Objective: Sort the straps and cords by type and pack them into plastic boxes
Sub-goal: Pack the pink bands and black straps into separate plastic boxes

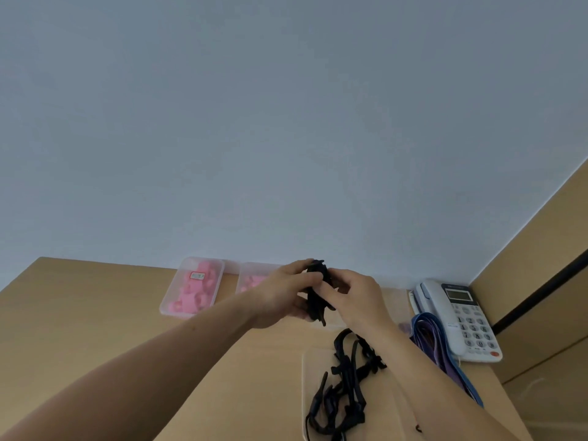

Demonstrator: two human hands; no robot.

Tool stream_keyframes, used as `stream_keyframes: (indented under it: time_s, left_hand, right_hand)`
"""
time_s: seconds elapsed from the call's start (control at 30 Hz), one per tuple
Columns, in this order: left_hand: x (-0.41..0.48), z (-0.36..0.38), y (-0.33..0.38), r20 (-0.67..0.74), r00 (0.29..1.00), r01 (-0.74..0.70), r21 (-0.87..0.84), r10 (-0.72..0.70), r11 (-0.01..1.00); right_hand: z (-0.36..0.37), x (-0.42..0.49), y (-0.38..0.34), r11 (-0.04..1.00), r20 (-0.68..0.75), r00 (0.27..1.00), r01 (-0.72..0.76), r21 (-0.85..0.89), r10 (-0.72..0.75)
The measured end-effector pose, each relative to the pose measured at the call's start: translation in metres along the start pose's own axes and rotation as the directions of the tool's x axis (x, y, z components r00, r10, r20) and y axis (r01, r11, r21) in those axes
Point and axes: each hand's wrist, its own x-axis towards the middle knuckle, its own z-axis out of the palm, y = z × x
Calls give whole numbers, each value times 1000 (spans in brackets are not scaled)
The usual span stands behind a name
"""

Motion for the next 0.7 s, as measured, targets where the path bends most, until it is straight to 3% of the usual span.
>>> stream_keyframes:
  time_s: [0.13, 0.23, 0.33, 0.5, 0.57, 0.7]
  left_hand:
    - [17, -3, -15, -92, 995, 27, -141, -41, 990]
    - [30, 3, -30, -111, 991, 51, -213, -76, 976]
    - [49, 13, -45, -133, 985, 67, -288, -109, 955]
    - [89, 24, -61, -220, 960, 96, -331, -175, 939]
    - [107, 23, -62, -278, 944, 116, -232, -180, 966]
    - [142, 14, -59, -413, 908, 168, 201, -72, 965]
  right_hand:
    - [8, -3, 10, 992, 16, 998, -50, -120, 52]
    - [12, -3, 25, 975, -74, 992, -115, -191, 102]
    - [11, 5, 44, 953, -127, 988, -119, -278, 87]
    - [1, 40, 81, 918, -96, 993, -99, -384, 68]
    - [-7, 60, 98, 919, -59, 997, -77, -387, 59]
    - [-18, 106, 130, 898, 39, 999, -9, -441, 29]
